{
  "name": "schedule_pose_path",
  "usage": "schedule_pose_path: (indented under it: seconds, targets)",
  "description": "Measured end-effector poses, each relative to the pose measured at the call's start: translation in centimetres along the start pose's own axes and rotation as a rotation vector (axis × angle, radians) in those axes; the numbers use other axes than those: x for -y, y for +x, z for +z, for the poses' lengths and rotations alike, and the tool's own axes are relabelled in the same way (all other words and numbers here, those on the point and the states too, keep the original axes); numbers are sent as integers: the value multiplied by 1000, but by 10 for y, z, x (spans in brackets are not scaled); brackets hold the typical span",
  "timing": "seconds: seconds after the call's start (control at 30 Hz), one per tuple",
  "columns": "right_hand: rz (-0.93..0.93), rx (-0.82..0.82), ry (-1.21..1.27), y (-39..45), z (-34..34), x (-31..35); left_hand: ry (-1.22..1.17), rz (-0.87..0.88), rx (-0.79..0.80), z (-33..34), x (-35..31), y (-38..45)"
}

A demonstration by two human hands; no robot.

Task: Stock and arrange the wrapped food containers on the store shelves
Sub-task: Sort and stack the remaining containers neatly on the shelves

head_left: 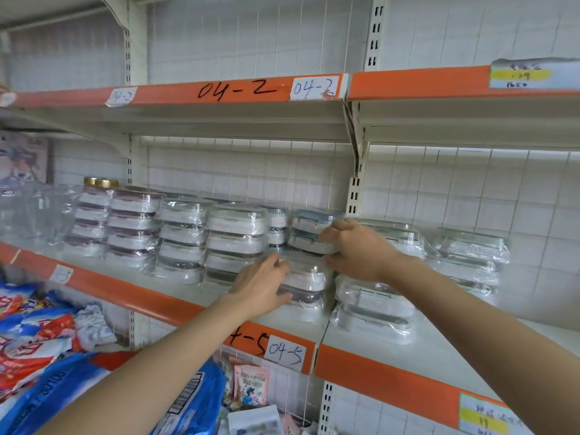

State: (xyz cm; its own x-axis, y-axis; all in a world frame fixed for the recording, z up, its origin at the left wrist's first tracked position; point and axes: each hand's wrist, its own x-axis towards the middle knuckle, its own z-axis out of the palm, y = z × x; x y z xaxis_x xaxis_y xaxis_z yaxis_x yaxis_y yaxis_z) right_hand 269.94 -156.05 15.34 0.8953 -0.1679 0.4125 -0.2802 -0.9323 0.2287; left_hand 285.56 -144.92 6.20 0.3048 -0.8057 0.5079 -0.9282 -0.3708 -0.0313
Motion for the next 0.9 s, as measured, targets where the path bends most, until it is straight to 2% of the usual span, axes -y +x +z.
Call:
schedule_pose_path:
  seconds: [0.13, 0.27, 0.43, 0.63, 0.8, 0.9]
  targets:
    - [-20, -105, -76, -25, -16, -26, -89, -3, -135, -32, -16, 16]
    - [29, -108, -95, -58, -21, -58, -131, 42, -226, -66, -55, 37]
    - [147, -40, -79, -123, -17, -112, -178, 163, -159, -62, -142, 61]
    - [294, -39, -126, -226, -25, -189, -233, 314, -117, -30, -276, 92]
    - [499, 12, -215, -321, -45, -254, -397, 448, -52, -15, -397, 113]
    - [646, -10, -228, -372, -61, -291, -517, 496, 18, -4, -464, 122]
